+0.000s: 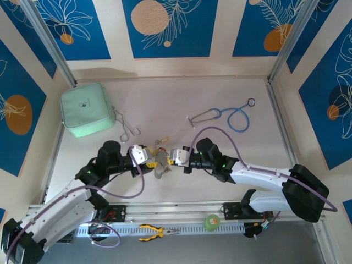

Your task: Put the keys on the keyring

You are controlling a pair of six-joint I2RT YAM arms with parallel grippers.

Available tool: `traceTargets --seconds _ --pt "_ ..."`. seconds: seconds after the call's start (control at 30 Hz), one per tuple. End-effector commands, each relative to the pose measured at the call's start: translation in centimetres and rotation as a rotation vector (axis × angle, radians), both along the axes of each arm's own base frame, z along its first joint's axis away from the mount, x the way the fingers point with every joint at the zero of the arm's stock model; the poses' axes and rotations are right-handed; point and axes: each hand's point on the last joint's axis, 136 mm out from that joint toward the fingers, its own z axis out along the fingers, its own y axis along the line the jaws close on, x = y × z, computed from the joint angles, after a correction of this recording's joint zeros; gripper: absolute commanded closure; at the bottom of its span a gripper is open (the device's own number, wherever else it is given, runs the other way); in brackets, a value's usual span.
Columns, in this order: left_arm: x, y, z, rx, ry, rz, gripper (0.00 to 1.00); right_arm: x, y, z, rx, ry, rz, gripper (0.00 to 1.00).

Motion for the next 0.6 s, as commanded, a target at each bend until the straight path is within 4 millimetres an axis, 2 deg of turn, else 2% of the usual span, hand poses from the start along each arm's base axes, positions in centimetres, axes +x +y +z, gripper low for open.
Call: traceTargets --seconds 0.0,0.13,0.27,0.43,0.57 --pt "0.3 0.8 1.3 0.027 -0.051 0.029 0.57 -1.5 0.6 2.7 0.054 0.103 0.105 1.00" --pt "-0.6 -0.2 2.3 -0.021 0.002 -0.032 0.57 -1.3 0.4 2.7 -0.055 0.211 0.084 1.00" --pt "0.0 -0.5 2.6 -0.055 0.014 -0.001 0.56 -1.6 -0.2 2.3 -0.204 0.315 0.030 1.00" --pt "0.8 -0.5 2.7 -0.104 0.052 0.059 0.53 0.1 -1.7 1.5 -0.442 0.483 -0.200 1.00" --pt "1.0 -0.1 2.0 -0.108 0.056 0.090 0.53 1.5 -2.5 1.8 -0.516 0.609 -0.366 1.00"
